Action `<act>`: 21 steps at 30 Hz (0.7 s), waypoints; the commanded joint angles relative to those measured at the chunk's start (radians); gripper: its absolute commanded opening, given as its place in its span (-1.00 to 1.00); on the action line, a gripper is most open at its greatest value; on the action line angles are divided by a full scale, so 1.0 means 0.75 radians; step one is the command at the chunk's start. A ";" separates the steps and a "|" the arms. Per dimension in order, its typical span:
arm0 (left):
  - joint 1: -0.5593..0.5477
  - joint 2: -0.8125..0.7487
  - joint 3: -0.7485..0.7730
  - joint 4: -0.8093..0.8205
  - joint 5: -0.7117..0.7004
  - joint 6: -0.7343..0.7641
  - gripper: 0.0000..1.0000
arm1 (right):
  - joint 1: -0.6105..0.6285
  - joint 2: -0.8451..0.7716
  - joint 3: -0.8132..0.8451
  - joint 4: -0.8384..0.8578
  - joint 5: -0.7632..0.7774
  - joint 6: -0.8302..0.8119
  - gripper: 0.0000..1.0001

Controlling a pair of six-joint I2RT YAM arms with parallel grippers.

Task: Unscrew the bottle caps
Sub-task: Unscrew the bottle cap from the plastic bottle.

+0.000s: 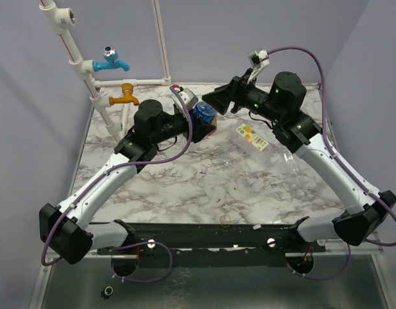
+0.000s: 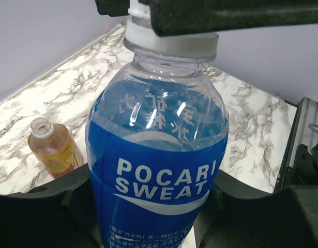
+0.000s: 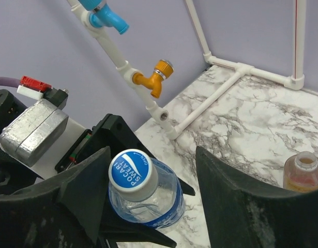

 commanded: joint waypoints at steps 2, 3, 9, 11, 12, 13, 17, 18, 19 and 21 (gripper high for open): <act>0.000 0.014 -0.008 0.006 -0.076 0.026 -0.87 | 0.015 0.005 0.039 0.010 -0.017 0.027 0.24; 0.000 0.014 -0.007 0.006 -0.076 0.027 -0.87 | 0.016 0.006 0.036 0.017 -0.021 0.028 0.15; 0.000 0.016 0.005 0.003 -0.040 0.008 -0.88 | 0.017 -0.001 0.013 0.045 -0.032 0.017 -0.67; 0.001 0.012 0.013 0.003 0.006 -0.014 -0.88 | 0.017 -0.015 0.006 0.052 -0.039 -0.003 -0.84; 0.001 0.012 0.020 0.003 0.049 -0.033 -0.88 | 0.017 -0.028 0.000 0.062 -0.058 -0.021 -0.91; 0.001 0.009 0.025 0.004 0.089 -0.046 -0.88 | 0.016 -0.040 -0.008 0.076 -0.088 -0.039 -0.96; 0.002 0.003 0.053 0.012 0.418 -0.135 -0.88 | 0.015 -0.129 -0.080 0.215 -0.378 -0.126 -0.99; 0.002 0.006 0.061 0.019 0.510 -0.166 -0.88 | 0.015 -0.146 -0.098 0.251 -0.472 -0.136 -0.99; 0.002 0.007 0.065 0.024 0.613 -0.194 -0.88 | 0.015 -0.163 -0.106 0.281 -0.579 -0.143 -0.99; 0.002 0.008 0.070 0.047 0.792 -0.257 -0.88 | 0.015 -0.187 -0.123 0.325 -0.740 -0.138 -0.99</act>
